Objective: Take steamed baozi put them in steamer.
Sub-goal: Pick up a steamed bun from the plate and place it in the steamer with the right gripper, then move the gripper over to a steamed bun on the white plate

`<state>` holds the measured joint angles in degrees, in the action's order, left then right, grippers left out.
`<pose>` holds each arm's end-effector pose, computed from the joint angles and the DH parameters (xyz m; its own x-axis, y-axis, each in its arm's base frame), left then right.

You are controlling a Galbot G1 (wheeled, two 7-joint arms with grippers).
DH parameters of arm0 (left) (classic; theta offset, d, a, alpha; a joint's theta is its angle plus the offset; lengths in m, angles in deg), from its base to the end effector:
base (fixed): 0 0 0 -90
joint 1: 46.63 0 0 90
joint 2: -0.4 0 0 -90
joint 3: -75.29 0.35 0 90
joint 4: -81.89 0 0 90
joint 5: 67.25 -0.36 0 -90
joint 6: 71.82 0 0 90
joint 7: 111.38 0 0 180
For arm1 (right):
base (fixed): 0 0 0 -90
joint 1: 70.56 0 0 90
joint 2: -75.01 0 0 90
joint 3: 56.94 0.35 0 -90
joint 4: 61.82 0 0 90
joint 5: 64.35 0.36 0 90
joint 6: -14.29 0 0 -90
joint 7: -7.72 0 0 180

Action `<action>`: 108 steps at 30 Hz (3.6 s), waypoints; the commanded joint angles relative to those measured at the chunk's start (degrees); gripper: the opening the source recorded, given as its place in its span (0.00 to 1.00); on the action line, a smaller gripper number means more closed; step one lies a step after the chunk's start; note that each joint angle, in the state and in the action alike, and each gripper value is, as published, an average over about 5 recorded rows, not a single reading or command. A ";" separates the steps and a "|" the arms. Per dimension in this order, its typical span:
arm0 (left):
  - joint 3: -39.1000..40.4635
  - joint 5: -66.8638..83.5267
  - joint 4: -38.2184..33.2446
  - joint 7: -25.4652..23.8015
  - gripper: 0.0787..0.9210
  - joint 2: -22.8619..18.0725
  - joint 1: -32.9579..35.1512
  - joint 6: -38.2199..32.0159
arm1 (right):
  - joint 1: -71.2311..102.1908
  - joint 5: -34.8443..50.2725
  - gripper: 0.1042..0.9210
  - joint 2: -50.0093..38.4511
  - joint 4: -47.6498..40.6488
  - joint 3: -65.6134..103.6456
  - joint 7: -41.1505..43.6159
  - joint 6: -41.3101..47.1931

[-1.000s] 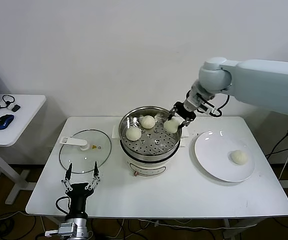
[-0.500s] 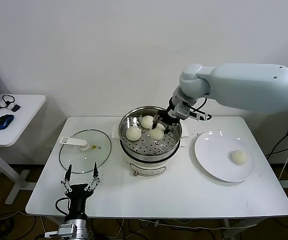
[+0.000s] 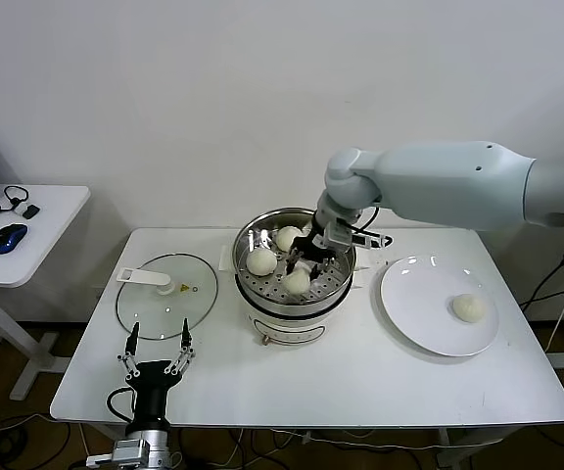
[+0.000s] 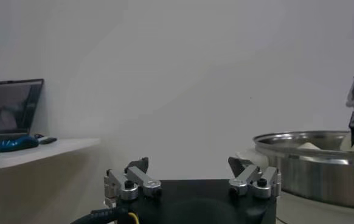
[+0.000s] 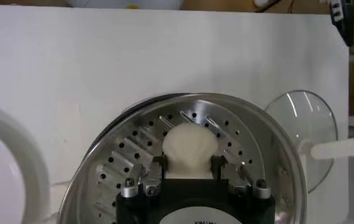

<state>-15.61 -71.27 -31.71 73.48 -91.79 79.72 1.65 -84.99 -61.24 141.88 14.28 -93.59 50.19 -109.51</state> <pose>0.1436 -0.0027 -0.3614 -0.9925 -0.1012 -0.0687 -0.1042 0.9937 0.0413 0.5474 0.0864 -0.0745 -0.0463 -0.2726 0.9610 -0.1347 -0.9515 -0.2764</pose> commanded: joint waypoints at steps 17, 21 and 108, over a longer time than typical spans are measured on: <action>-0.06 0.27 0.01 -0.04 0.88 -2.81 0.11 -0.19 | 1.53 -0.40 0.72 3.82 -2.89 -1.49 -0.38 -2.12; -0.10 0.31 0.00 -0.04 0.88 -2.81 0.02 -0.17 | 0.39 0.37 0.84 3.48 -3.05 -1.98 -0.34 -2.56; -0.51 -0.48 4.26 0.46 0.88 -2.81 -0.08 -2.28 | 27.83 5.28 0.88 -22.55 -38.37 17.20 20.01 24.44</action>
<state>-16.09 -71.67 -27.70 73.92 -91.79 79.60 -0.53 -62.88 -52.79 118.82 -18.65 -83.63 70.02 -84.48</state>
